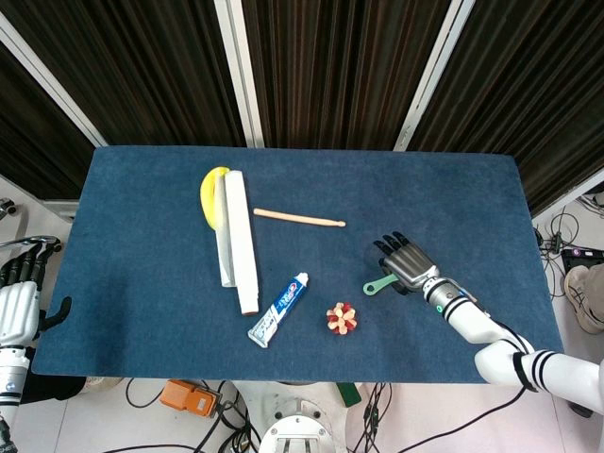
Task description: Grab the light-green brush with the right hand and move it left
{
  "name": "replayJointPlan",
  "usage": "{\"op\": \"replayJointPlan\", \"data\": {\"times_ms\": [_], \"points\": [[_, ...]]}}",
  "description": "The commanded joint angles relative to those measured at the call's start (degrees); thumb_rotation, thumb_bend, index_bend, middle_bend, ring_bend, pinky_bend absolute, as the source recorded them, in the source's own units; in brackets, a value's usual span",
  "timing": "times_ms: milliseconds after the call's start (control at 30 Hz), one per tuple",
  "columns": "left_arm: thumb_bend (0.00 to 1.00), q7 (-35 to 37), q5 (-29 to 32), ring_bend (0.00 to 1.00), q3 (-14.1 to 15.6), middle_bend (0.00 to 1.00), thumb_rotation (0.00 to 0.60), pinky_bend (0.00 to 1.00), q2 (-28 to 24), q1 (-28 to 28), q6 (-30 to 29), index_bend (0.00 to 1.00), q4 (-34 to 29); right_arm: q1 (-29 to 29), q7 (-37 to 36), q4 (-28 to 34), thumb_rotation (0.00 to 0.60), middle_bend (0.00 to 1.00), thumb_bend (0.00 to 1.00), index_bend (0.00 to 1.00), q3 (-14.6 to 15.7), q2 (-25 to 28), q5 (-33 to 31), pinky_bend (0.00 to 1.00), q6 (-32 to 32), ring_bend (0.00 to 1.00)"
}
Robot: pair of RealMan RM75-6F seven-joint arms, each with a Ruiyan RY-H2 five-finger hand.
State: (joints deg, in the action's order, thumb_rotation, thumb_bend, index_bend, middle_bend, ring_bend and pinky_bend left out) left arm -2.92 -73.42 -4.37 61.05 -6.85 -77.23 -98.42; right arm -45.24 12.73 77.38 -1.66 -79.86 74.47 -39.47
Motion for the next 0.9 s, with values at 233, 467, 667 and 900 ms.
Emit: {"op": "replayJointPlan", "data": {"times_ms": [233, 467, 667, 900], "points": [[0.33, -0.2, 0.5, 0.0, 0.1, 0.0, 0.6, 0.05, -0.3, -0.1, 0.5, 0.09, -0.5, 1.0, -0.6, -0.1, 0.6, 0.12, 0.65, 0.8, -0.2, -0.2, 1.7, 0.04, -3.4, 0.08], [0.33, -0.3, 0.7, 0.0, 0.2, 0.0, 0.6, 0.05, -0.5, -0.1, 0.8, 0.09, -0.7, 1.4, -1.2, 0.8, 0.6, 0.12, 0.65, 0.85, -0.4, 0.2, 2.9, 0.04, -4.9, 0.08], [0.33, -0.4, 0.9, 0.0, 0.2, 0.0, 0.6, 0.05, -0.6, -0.1, 0.8, 0.09, -0.9, 1.0, -2.0, 2.5, 0.6, 0.12, 0.65, 0.86, -2.7, 1.1, 3.5, 0.05, -7.6, 0.08], [0.33, -0.7, 1.0, 0.0, 0.2, 0.0, 0.6, 0.05, -0.6, -0.1, 0.7, 0.09, -1.1, -1.5, -2.4, 7.3, 0.6, 0.12, 0.65, 0.88, -8.4, 2.9, 3.2, 0.05, -10.4, 0.08]]}}
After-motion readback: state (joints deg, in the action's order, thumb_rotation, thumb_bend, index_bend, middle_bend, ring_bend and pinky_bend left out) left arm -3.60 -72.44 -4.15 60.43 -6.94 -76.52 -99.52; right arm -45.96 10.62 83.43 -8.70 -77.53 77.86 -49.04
